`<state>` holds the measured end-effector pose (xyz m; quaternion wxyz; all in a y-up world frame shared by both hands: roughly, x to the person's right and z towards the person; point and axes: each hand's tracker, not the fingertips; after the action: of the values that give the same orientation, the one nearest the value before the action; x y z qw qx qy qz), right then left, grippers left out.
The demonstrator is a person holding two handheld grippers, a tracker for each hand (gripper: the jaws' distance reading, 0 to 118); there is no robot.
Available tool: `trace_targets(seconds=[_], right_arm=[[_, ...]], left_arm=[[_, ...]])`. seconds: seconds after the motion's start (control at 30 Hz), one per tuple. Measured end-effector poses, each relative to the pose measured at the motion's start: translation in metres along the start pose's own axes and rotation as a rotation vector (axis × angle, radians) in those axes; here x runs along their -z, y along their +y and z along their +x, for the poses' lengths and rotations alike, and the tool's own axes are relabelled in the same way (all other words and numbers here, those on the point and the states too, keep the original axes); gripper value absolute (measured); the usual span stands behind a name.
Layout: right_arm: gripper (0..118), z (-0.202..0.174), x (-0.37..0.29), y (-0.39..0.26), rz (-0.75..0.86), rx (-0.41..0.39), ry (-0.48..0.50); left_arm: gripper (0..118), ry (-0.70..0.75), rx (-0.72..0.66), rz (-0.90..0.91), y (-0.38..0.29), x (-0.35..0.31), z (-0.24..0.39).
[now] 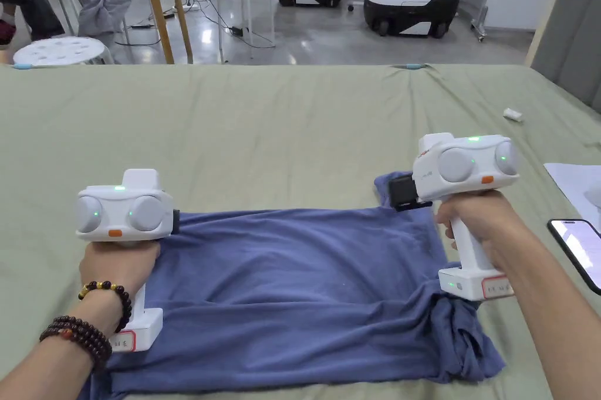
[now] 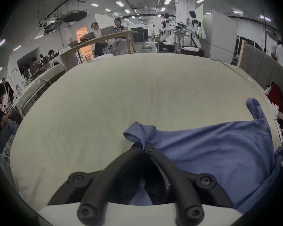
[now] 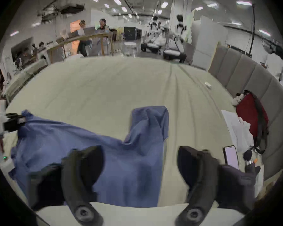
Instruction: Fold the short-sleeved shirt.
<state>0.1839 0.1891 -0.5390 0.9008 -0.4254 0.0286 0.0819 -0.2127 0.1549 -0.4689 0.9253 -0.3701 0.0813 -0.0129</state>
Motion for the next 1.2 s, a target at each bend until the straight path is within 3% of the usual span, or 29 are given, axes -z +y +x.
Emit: trace_targets(seconds=[0.17,0.27,0.37,0.4,0.47,0.6,0.8,0.93,1.1,1.2], right_arm=[[70,0.009,0.048,-0.001,-0.147,0.044,-0.051],[63,0.008,0.065,-0.006,-0.215,0.053,-0.02],[8,-0.005,0.063,-0.011,-0.193,0.022,-0.03],[5,-0.013,0.07,-0.01,-0.177,-0.029,-0.087],[5,-0.026,0.061,-0.014,-0.143,-0.115,-0.177],[5,-0.032,0.031,-0.025,-0.065,-0.049,-0.124],[5,-0.047,-0.052,-0.059,0.124,-0.158,-0.187],[5,-0.049,-0.111,-0.105,0.216,-0.147,-0.176],[5,-0.043,-0.167,-0.176,0.251,-0.149,-0.165],[5,-0.044,-0.164,-0.207,0.188,-0.175,-0.186]], left_arm=[[1,0.0,0.014,-0.003,0.0,0.005,0.001],[1,0.022,0.044,0.003,-0.001,0.009,0.004],[1,0.03,0.045,-0.003,-0.002,0.011,0.007],[1,0.037,0.041,-0.002,-0.003,0.011,0.009],[1,0.039,0.041,-0.002,-0.005,0.01,0.013],[1,0.039,0.056,0.023,-0.012,-0.009,0.018],[1,0.037,0.03,0.123,-0.03,-0.064,0.007],[1,0.047,0.055,0.151,-0.07,-0.106,-0.002],[1,0.039,0.022,0.14,-0.129,-0.137,-0.034],[1,0.022,0.005,0.062,-0.161,-0.134,-0.041]])
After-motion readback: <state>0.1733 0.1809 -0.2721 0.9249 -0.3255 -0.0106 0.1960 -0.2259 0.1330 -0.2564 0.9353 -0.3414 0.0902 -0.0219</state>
